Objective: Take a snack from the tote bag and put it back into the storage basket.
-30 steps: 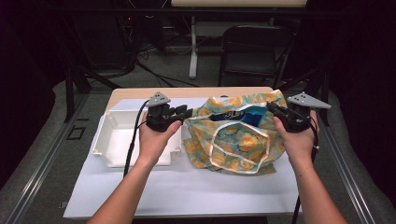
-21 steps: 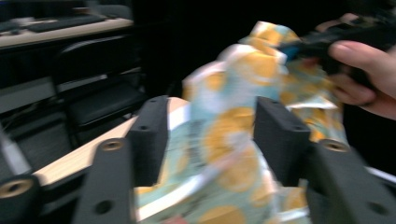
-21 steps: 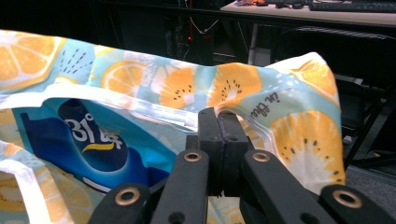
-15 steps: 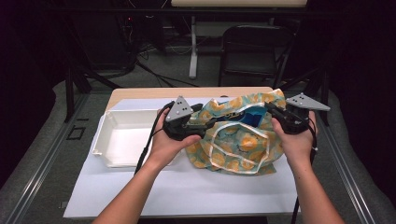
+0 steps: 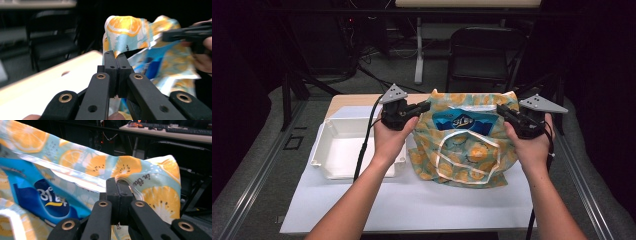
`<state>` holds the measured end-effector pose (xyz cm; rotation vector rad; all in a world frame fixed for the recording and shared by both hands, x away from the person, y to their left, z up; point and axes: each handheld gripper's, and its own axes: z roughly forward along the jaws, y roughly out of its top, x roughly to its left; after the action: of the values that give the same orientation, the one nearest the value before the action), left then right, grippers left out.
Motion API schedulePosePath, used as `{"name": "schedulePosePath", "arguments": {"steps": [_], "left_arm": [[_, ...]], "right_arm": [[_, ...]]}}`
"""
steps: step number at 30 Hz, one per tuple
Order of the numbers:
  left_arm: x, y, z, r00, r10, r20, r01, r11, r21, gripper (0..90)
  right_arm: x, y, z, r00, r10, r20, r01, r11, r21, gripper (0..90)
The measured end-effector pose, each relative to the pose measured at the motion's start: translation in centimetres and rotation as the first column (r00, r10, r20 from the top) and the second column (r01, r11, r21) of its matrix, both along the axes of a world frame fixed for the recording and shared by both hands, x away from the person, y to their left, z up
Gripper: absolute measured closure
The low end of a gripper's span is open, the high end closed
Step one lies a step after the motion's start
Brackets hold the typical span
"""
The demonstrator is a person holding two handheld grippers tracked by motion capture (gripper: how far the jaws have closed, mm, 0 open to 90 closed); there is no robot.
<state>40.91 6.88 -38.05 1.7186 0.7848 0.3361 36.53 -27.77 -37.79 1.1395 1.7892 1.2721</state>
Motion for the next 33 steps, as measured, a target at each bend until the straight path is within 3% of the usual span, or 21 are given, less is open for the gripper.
{"name": "schedulePosePath", "arguments": {"steps": [3,6,8,11,13,16,17,19,23,25,27,28,31,33], "left_arm": [[1.8,-0.5,-1.7,0.9924,0.059,-0.108,-0.057,0.9981,0.024,89.6],[2.9,-1.0,-4.1,0.9740,0.079,-0.212,-0.061,0.9939,0.091,89.4],[3.0,-1.4,-5.6,0.9663,0.087,-0.242,-0.057,0.9902,0.128,89.1],[2.6,-1.9,-7.1,0.9616,0.094,-0.258,-0.048,0.9825,0.180,86.3],[2.2,-2.2,-7.9,0.9598,0.106,-0.260,-0.049,0.9747,0.218,82.3],[1.6,-2.2,-8.6,0.9620,0.096,-0.256,-0.041,0.9770,0.209,68.5],[1.3,-2.0,-8.5,0.9637,0.103,-0.247,-0.052,0.9777,0.203,64.6],[0.6,-1.1,-7.9,0.9698,0.117,-0.214,-0.080,0.9820,0.171,51.3],[-1.4,0.5,-6.2,0.9856,0.089,-0.144,-0.078,0.9934,0.084,48.9],[-2.4,0.8,-5.8,0.9908,0.066,-0.118,-0.058,0.9958,0.071,48.4],[-3.3,0.8,-5.7,0.9937,0.034,-0.107,-0.028,0.9978,0.060,46.8],[-3.8,0.6,-5.8,0.9945,0.011,-0.104,-0.005,0.9983,0.059,45.5],[-4.8,-0.6,-6.6,0.9936,-0.059,-0.096,0.069,0.9924,0.102,36.9],[-5.1,-1.6,-7.2,0.9910,-0.085,-0.104,0.098,0.9870,0.128,31.0]], "right_arm": [[0.9,-0.3,-0.3,0.9989,-0.017,-0.043,0.017,1.000,0.013,90.0],[1.5,-0.6,-1.2,0.9958,-0.027,-0.087,0.029,0.999,0.022,90.0],[1.8,-0.9,-2.1,0.9923,-0.025,-0.121,0.028,0.999,0.026,90.0],[2.1,-1.3,-3.8,0.9827,-0.036,-0.182,0.039,0.999,0.010,90.0],[2.2,-1.5,-5.3,0.9743,-0.043,-0.221,0.042,0.999,-0.010,90.0],[1.9,-2.1,-7.3,0.9607,-0.044,-0.274,0.039,0.999,-0.026,87.1],[1.6,-2.3,-7.7,0.9607,-0.038,-0.275,0.036,0.999,-0.012,82.1],[0.4,-3.0,-7.6,0.9708,-0.034,-0.237,0.042,0.999,0.030,69.1],[-2.5,-3.9,-6.3,0.9891,-0.020,-0.146,0.035,0.994,0.100,55.3],[-4.2,-3.9,-5.9,0.9932,-0.002,-0.116,0.016,0.992,0.123,48.3],[-5.3,-3.7,-5.9,0.9935,0.013,-0.113,0.002,0.992,0.127,42.2],[-5.7,-3.4,-6.1,0.9964,0.021,-0.082,-0.008,0.988,0.157,39.5],[-7.1,-3.3,-6.0,0.9814,0.098,-0.165,-0.076,0.987,0.139,28.9],[-7.2,-2.9,-6.6,0.9797,0.118,-0.162,-0.092,0.983,0.159,24.4]]}}
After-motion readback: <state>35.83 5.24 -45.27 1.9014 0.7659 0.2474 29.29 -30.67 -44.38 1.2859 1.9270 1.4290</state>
